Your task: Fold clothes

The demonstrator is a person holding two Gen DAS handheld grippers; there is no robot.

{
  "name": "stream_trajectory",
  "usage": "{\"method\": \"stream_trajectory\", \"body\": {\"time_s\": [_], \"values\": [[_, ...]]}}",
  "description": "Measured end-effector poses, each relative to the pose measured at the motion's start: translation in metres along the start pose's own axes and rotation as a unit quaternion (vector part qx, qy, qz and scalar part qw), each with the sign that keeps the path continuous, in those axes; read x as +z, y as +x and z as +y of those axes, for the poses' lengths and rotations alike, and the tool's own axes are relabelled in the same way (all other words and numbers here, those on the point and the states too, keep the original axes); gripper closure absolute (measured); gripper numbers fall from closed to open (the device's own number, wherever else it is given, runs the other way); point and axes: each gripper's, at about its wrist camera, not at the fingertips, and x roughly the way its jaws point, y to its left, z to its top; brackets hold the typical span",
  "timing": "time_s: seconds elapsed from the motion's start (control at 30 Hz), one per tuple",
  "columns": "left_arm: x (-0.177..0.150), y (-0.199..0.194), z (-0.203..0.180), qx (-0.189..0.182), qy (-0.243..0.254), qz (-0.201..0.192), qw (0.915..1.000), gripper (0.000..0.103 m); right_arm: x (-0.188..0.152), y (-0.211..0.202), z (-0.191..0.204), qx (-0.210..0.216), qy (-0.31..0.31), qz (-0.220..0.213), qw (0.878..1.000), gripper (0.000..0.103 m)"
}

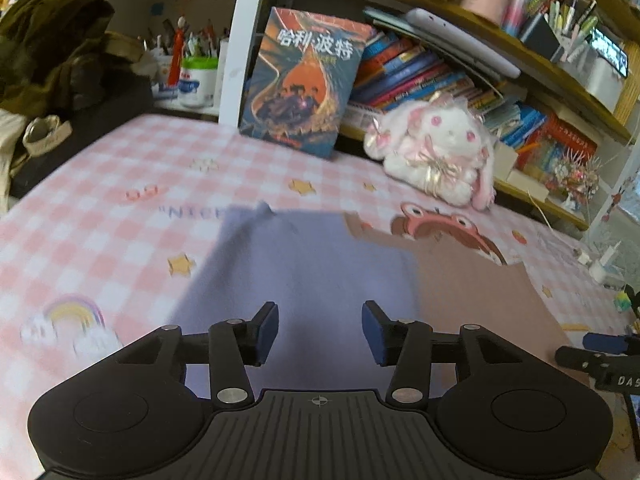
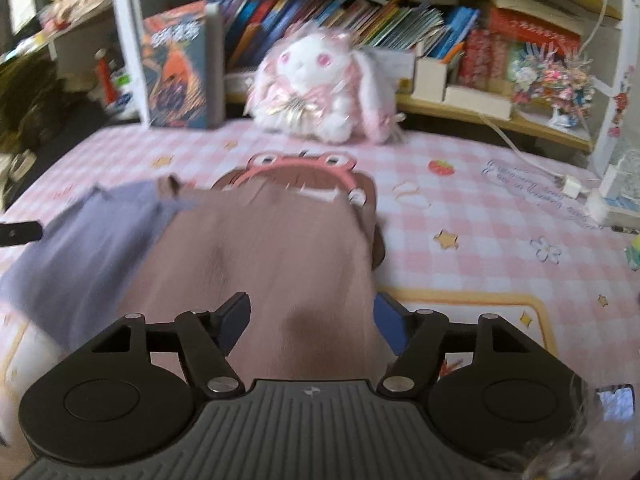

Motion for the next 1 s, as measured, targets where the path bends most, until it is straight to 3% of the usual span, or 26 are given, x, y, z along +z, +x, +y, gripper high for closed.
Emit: {"method": "stream_trajectory", "body": {"time_s": [0.33,0.5,0.63,0.73,0.83,0.87,1.0], "values": [[-0.055,-0.025,-0.045,0.040,-0.034,0.012,0.9985,0.034,-0.027,-0.020,-0.026,0.061,-0.055,0.014,0.997,0.028],[-0.072,-0.033,-0.052,0.054,-0.066,0.017,0.9962,0.033,-0.037,-0.026,-0.039,0.081,-0.068,0.020,0.994,0.028],[-0.076,-0.036,-0.037,0.051,-0.132,0.020,0.9897,0.033,-0.043,-0.030,-0.046,0.089,-0.070,0.024,0.993,0.028],[-0.075,-0.036,-0.012,0.044,-0.210,0.011,0.9766,0.033,-0.045,-0.033,-0.048,0.092,-0.069,0.026,0.993,0.028],[-0.074,-0.033,0.015,0.038,-0.289,0.000,0.9565,0.035,-0.048,-0.035,-0.047,0.094,-0.065,0.028,0.993,0.028],[-0.074,-0.031,0.024,0.036,-0.316,-0.004,0.9480,0.036,-0.048,-0.036,-0.047,0.092,-0.063,0.028,0.993,0.028],[-0.080,-0.023,0.063,0.021,-0.439,-0.029,0.8977,0.038,-0.049,-0.039,-0.046,0.082,-0.050,0.026,0.995,0.028]]}}
